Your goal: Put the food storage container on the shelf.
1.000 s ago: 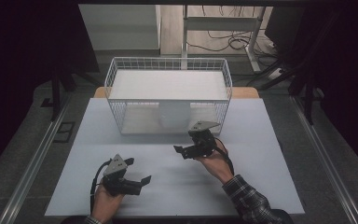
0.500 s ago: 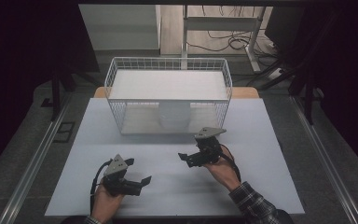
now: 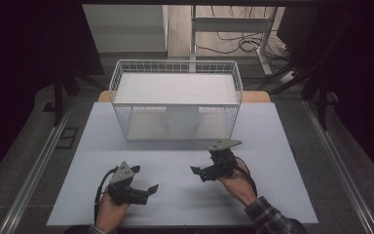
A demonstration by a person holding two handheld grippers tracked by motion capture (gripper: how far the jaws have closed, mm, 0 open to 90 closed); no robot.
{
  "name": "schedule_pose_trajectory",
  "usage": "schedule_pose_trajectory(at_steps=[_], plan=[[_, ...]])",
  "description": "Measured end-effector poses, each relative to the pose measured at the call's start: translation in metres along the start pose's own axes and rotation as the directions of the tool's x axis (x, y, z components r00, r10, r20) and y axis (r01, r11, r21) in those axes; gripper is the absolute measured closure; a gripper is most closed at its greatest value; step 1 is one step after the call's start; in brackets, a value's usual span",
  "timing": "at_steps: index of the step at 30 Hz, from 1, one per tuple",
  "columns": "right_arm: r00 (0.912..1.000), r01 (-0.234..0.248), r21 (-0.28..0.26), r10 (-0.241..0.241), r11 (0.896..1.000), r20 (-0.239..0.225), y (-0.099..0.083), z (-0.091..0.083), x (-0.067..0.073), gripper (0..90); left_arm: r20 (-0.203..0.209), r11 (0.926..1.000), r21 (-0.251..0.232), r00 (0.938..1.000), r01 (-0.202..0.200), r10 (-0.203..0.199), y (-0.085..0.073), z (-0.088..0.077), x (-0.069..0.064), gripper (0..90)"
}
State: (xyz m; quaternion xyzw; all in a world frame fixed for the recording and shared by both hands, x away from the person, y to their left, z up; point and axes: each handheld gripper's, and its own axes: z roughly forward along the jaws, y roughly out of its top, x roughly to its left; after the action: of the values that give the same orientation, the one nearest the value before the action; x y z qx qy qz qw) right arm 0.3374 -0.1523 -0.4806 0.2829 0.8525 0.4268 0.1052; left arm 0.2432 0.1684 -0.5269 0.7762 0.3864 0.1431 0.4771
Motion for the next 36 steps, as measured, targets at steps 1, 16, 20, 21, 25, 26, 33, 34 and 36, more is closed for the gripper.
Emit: schedule_pose_trajectory(at_steps=[1,16,20,21,25,26,33,34,36], plan=[[1.0000,-0.002,0.000,0.002,1.000,-0.003,-0.002,-0.002,0.001,0.9,-0.003,1.0000,0.002,1.0000,0.000,0.000,0.000,0.000,0.000,2.6],[0.9996,0.015,-0.002,-0.015,1.000,0.025,-0.015,-0.015,0.004,0.0,-0.032,0.9999,0.012,0.9995,0.000,0.001,-0.001,-0.005,0.005,2.5],[0.9993,0.016,-0.005,-0.016,1.000,0.035,-0.018,-0.020,0.002,0.0,-0.046,0.9999,0.004,0.9989,0.010,-0.009,-0.003,-0.011,0.008,2.6],[0.9991,0.017,-0.004,-0.017,1.000,0.039,-0.019,-0.022,0.002,0.0,-0.049,0.9999,0.002,0.9987,0.012,-0.012,-0.003,-0.013,0.008,2.6],[0.9980,0.025,0.009,-0.026,1.000,0.058,-0.022,-0.027,0.001,0.0,-0.058,0.9999,-0.002,0.9982,0.016,-0.016,-0.005,-0.018,0.010,2.6],[0.9976,0.027,0.009,-0.028,1.000,0.063,-0.023,-0.028,0.000,0.0,-0.061,0.9998,-0.003,0.9980,0.017,-0.017,-0.005,-0.019,0.010,2.6],[0.9969,0.016,0.003,-0.016,1.000,0.076,-0.030,-0.039,-0.002,0.0,-0.087,0.9997,-0.009,0.9960,0.022,-0.023,-0.009,-0.028,0.013,2.6],[0.9969,0.014,0.000,-0.014,1.000,0.077,-0.031,-0.040,-0.002,0.0,-0.090,0.9997,-0.009,0.9956,0.023,-0.024,-0.009,-0.030,0.014,2.6],[0.9965,0.010,-0.003,-0.010,1.000,0.083,-0.033,-0.043,-0.003,0.0,-0.096,0.9996,-0.011,0.9949,0.028,-0.029,-0.011,-0.033,0.015,2.6]])
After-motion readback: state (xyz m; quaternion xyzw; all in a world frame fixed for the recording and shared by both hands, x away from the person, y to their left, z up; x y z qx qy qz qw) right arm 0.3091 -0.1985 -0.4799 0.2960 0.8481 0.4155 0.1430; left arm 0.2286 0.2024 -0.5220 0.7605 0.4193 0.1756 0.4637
